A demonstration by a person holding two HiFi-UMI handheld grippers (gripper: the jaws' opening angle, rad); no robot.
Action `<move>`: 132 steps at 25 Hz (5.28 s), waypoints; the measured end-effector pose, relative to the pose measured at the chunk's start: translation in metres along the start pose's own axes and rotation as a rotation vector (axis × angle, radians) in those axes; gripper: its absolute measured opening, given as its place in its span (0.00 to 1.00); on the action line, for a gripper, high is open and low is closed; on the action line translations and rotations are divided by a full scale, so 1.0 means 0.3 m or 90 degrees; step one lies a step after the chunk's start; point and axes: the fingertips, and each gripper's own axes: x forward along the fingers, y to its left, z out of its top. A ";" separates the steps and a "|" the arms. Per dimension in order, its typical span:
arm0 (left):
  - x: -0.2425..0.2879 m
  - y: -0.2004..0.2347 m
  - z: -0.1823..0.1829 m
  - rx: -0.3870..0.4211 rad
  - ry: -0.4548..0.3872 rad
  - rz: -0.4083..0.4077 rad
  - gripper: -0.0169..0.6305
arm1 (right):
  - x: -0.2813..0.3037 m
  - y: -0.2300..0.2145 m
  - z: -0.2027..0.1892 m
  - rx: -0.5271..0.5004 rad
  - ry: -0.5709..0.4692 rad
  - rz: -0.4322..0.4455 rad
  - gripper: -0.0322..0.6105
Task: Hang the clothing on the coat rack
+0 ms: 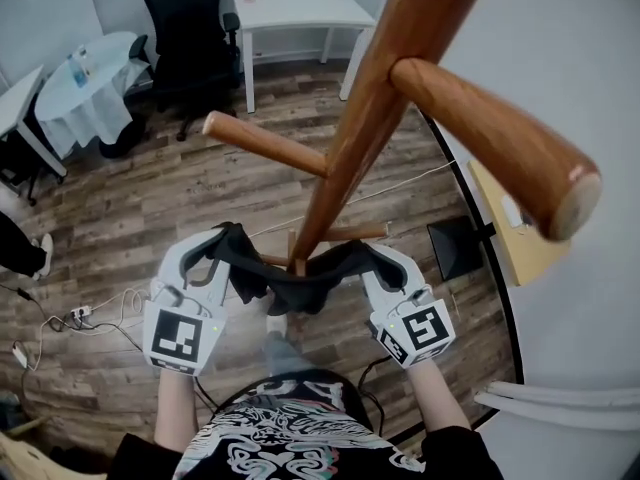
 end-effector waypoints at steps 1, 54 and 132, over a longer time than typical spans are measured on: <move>0.017 -0.004 -0.006 -0.007 0.005 -0.004 0.03 | 0.010 -0.009 -0.007 0.002 0.002 0.000 0.06; 0.251 -0.312 -0.319 0.080 0.177 -0.218 0.11 | 0.145 0.072 -0.305 0.101 0.156 0.095 0.22; -0.408 -0.611 -0.026 -0.031 0.031 -0.037 0.01 | -0.637 0.289 -0.091 0.021 0.000 -0.043 0.05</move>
